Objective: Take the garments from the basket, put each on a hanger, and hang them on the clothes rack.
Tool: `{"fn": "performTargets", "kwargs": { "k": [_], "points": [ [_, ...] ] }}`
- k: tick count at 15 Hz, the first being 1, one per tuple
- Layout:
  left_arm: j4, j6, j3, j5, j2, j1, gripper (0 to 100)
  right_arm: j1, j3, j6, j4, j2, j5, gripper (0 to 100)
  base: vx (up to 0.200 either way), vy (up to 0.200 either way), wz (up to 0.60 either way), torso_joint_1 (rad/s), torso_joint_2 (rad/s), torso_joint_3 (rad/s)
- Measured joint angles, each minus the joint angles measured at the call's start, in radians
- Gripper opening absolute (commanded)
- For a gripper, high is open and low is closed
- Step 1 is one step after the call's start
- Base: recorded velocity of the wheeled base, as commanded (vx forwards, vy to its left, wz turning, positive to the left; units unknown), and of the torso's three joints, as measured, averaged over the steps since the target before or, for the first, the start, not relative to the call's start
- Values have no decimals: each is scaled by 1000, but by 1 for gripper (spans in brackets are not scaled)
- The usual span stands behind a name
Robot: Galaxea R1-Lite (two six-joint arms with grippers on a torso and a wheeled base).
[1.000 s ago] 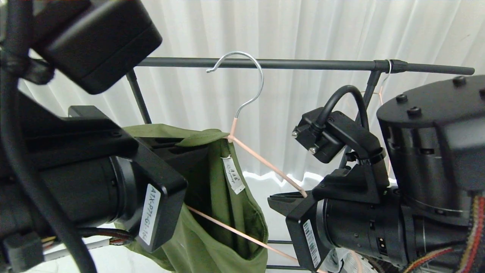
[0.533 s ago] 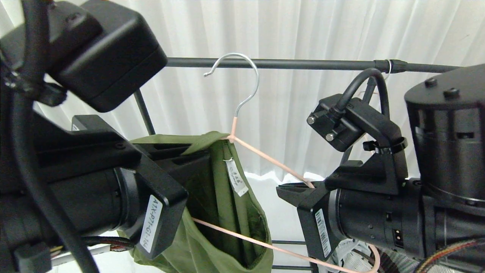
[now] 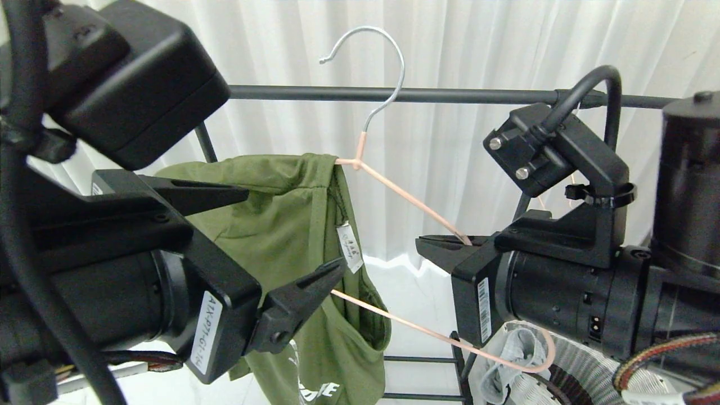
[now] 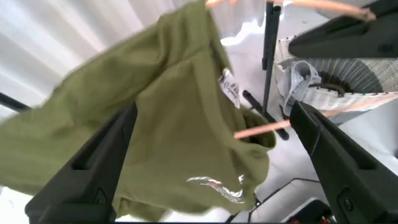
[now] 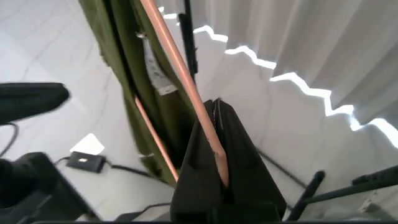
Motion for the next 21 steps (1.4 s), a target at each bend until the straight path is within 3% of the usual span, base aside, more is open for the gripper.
{"fn": "performTargets", "kwargs": {
  "k": [3,5,7,8,11,15,19,21],
  "points": [
    [0,246,4,-33,-51,101,100,-58,19,-51,6,-34,11,0,0,0,0,0,0,0],
    [0,382,4,-174,-87,209,100,-80,22,-79,50,-56,19,0,0,0,0,0,0,0],
    [-5,566,2,-383,-113,340,100,-86,22,-124,103,-86,47,0,0,0,0,0,0,0],
    [-31,637,2,-449,-116,381,100,-87,22,-142,105,-94,48,0,0,0,0,0,0,0],
    [-112,684,9,-502,-81,425,100,-83,21,-172,106,-109,50,0,0,0,0,0,0,0],
    [-143,689,16,-504,-11,418,100,-63,17,-184,99,-114,51,0,0,0,0,0,0,0],
    [-261,689,51,-504,38,419,100,-36,13,-194,99,-116,57,0,0,0,0,0,0,0],
    [-270,690,69,-504,44,419,100,-28,13,-194,99,-117,58,0,0,0,0,0,0,0]
  ]
}}
